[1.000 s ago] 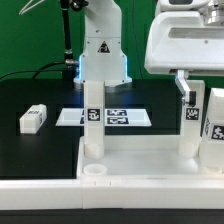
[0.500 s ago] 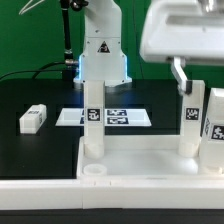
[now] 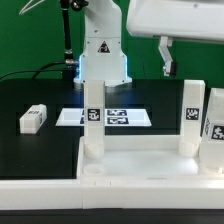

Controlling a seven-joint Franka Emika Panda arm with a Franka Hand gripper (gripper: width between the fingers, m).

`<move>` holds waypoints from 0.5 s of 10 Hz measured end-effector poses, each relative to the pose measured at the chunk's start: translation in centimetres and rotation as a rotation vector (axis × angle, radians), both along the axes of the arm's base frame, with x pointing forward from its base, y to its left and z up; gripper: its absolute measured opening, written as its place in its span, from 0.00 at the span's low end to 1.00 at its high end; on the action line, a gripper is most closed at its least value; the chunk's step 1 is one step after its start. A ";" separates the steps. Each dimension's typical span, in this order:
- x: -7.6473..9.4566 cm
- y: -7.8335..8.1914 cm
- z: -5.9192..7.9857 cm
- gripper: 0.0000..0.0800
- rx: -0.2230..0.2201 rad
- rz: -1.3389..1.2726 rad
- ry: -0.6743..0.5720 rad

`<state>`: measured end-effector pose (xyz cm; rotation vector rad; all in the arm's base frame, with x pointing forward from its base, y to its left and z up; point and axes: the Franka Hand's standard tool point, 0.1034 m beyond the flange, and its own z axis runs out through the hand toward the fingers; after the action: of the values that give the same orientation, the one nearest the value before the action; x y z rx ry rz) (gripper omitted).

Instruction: Assemble desk

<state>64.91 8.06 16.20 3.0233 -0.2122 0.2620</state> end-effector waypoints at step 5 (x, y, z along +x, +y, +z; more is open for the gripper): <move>1.3 -0.2 -0.2 0.81 -0.030 -0.100 0.236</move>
Offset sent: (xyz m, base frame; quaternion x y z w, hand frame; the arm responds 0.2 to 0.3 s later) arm 0.0111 0.0203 -0.0024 0.0251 -0.1133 0.0354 0.9926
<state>66.22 7.88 16.03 2.9675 -0.3332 -0.0991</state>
